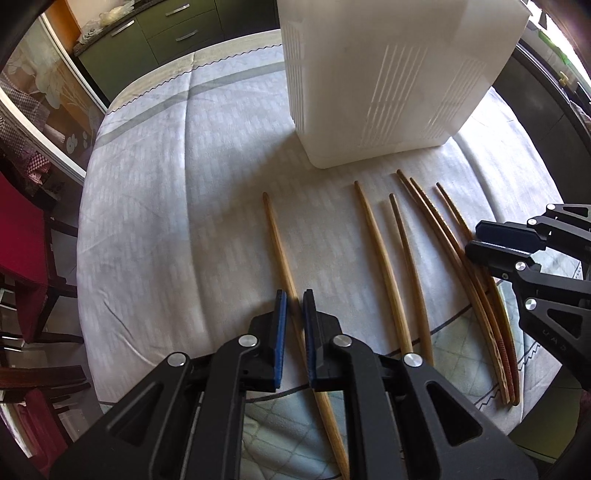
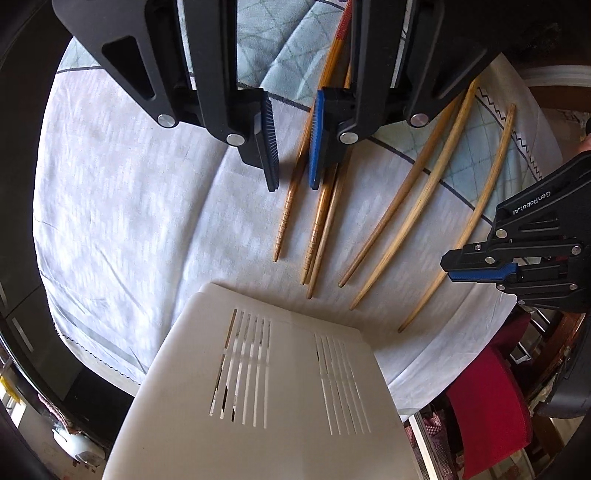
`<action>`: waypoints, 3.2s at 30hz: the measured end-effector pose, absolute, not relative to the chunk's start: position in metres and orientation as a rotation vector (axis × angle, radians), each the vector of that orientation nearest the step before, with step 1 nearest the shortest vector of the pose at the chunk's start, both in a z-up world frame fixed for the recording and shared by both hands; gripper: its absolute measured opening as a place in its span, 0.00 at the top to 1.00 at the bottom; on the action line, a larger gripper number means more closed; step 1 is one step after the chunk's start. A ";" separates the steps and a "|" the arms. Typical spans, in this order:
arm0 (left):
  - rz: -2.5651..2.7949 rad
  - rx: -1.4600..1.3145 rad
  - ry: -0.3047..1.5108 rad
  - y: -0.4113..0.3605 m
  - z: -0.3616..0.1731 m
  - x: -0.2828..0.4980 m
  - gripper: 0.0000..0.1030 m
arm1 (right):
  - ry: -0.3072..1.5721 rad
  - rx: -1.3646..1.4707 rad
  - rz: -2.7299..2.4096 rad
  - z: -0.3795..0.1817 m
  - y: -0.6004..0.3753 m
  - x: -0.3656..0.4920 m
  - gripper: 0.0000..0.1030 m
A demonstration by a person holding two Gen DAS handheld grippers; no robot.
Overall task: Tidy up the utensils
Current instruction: 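Grasp a wooden chopstick with the left tool while the right tool grasps another, then lower both chopsticks into the white holder and open both tools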
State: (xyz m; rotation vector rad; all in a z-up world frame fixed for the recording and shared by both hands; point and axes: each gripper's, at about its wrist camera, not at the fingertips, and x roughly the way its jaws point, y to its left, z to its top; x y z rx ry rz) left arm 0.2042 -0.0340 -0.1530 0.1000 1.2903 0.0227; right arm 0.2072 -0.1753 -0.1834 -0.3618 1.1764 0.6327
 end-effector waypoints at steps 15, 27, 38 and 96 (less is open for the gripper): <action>-0.013 -0.032 1.144 0.004 -0.111 0.191 0.94 | 1.053 -0.237 0.645 -0.145 -0.185 0.204 0.93; -0.057 -0.016 0.841 -0.004 -0.023 0.131 0.94 | 0.817 -0.127 0.662 -0.058 -0.251 0.162 0.93; -0.085 -0.019 0.794 -0.016 -0.011 0.118 0.94 | 0.791 -0.118 0.674 -0.045 -0.264 0.148 0.93; -0.052 0.064 0.657 -0.061 0.091 0.235 0.94 | 0.619 -0.071 0.614 0.062 -0.227 0.271 0.92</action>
